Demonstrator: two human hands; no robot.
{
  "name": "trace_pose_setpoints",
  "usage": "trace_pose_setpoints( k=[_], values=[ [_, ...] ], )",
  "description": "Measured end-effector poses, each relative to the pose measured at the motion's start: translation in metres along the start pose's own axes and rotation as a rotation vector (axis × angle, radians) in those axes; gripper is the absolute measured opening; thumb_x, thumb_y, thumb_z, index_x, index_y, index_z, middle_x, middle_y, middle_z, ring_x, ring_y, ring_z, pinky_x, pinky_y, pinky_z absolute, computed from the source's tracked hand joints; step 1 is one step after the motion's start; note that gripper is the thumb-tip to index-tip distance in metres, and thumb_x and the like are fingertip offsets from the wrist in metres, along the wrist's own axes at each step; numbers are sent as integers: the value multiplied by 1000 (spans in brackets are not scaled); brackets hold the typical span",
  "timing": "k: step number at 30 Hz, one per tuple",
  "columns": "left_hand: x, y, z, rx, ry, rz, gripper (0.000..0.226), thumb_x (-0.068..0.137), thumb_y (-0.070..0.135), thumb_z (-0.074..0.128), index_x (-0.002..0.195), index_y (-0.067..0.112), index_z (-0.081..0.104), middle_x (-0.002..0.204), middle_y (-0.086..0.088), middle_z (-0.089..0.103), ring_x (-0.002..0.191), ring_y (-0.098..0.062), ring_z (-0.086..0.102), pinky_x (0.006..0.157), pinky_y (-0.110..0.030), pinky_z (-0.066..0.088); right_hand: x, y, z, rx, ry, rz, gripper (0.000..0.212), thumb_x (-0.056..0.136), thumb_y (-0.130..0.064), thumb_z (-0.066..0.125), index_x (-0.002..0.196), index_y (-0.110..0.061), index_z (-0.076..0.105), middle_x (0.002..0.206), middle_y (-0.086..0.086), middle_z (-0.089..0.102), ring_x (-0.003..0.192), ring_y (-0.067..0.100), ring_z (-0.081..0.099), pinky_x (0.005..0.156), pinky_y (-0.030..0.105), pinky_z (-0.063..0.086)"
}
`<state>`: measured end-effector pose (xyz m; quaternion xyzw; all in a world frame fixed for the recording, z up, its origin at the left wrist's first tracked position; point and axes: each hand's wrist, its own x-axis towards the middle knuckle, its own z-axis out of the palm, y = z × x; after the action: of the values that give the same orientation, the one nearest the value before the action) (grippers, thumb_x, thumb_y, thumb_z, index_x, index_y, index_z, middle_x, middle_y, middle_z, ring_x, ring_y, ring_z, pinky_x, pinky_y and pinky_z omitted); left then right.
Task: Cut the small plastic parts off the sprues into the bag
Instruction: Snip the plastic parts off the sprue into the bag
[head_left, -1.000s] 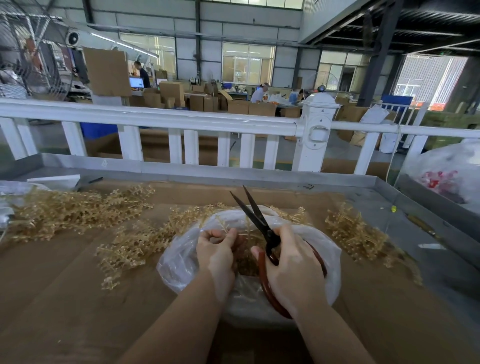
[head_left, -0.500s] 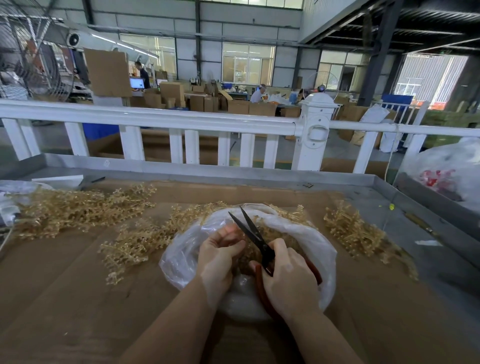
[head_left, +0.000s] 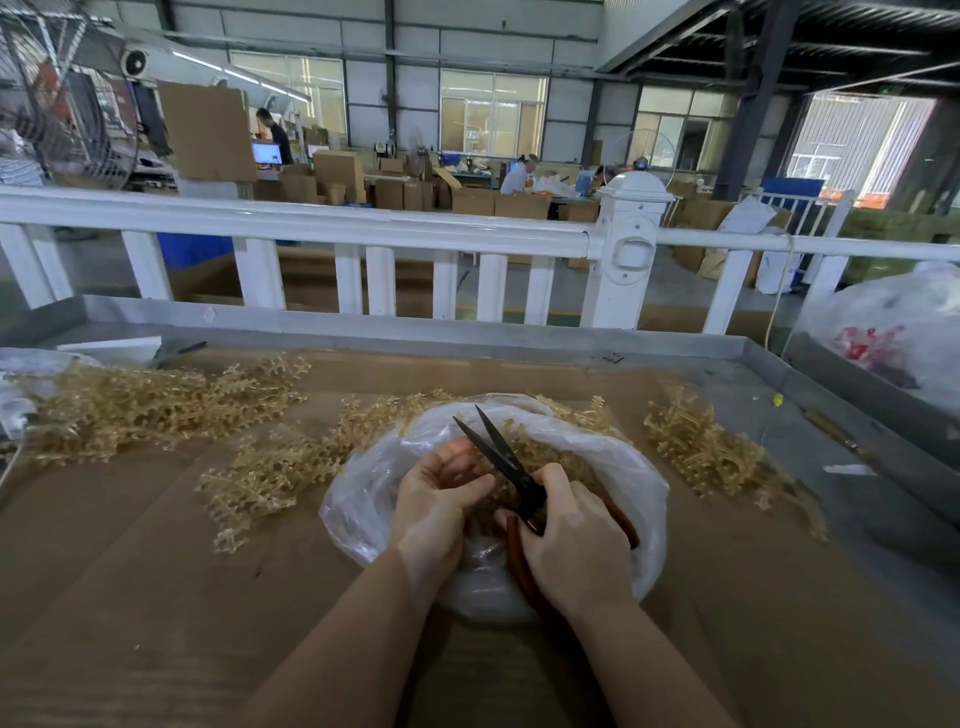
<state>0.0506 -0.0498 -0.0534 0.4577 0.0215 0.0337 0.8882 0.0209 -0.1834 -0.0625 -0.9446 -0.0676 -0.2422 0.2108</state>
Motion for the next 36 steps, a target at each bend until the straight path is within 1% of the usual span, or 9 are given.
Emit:
trace_pose_setpoints(
  k=[4, 8, 15, 19, 21, 24, 29, 33, 36],
  values=[
    [-1, 0, 0, 20, -9, 7, 38, 77, -25, 55, 104, 1, 63, 91, -13, 71, 83, -19, 69, 70, -27, 59, 1, 0, 1, 5, 4, 2, 46, 88, -54, 53, 123, -25, 47, 107, -6, 61, 103, 11, 56, 81, 24, 49],
    [-2, 0, 1, 38, -16, 17, 40, 77, -25, 55, 111, -4, 59, 97, -16, 68, 86, -21, 67, 73, -27, 59, 0, 1, 2, 12, 9, 0, 46, 87, -53, 53, 123, -25, 48, 106, -6, 61, 102, 11, 56, 81, 24, 50],
    [-4, 1, 1, 76, -50, 38, 42, 74, -27, 56, 105, 1, 62, 91, -10, 72, 83, -15, 71, 70, -26, 58, 0, 2, 2, 19, 33, -8, 44, 87, -52, 55, 121, -24, 50, 103, -6, 62, 97, 10, 58, 78, 23, 49],
    [-3, 0, 0, 90, -13, 45, 43, 75, -25, 58, 110, 0, 58, 99, -13, 68, 90, -20, 67, 81, -32, 56, 0, 1, 3, 13, 34, 0, 45, 86, -53, 55, 120, -24, 50, 102, -6, 62, 97, 12, 58, 77, 23, 48],
    [-3, -1, 1, 72, 20, 43, 43, 75, -24, 58, 110, 2, 57, 97, -12, 65, 90, -20, 65, 84, -34, 54, 0, 0, 2, 21, 35, 5, 44, 86, -53, 57, 118, -24, 51, 101, -6, 62, 97, 12, 58, 77, 23, 47],
    [-2, -1, 1, 64, 51, 40, 42, 76, -23, 59, 104, 9, 59, 91, -8, 63, 85, -17, 65, 78, -31, 54, 0, 0, 1, 25, 26, 6, 43, 86, -52, 57, 119, -24, 50, 103, -6, 62, 98, 11, 57, 79, 22, 48],
    [0, -1, 0, 8, 61, 9, 37, 80, -17, 59, 101, 14, 60, 90, -6, 60, 86, -18, 63, 68, -27, 54, 0, -1, 0, 34, 23, 7, 43, 86, -53, 56, 118, -26, 49, 103, -7, 62, 98, 11, 57, 77, 21, 47],
    [2, 0, 2, -15, 87, -10, 36, 83, -16, 56, 101, 14, 59, 83, -8, 56, 82, -20, 61, 71, -29, 55, 0, -1, -1, 45, 32, 8, 43, 86, -53, 57, 118, -25, 50, 103, -6, 61, 98, 11, 57, 77, 22, 47],
    [2, 3, 5, -10, 112, -44, 35, 84, -17, 55, 105, 12, 58, 82, -8, 58, 81, -20, 63, 61, -24, 56, 0, -1, -2, 74, 37, 10, 42, 85, -52, 59, 117, -26, 50, 101, -7, 61, 96, 11, 56, 76, 21, 46]
  ],
)
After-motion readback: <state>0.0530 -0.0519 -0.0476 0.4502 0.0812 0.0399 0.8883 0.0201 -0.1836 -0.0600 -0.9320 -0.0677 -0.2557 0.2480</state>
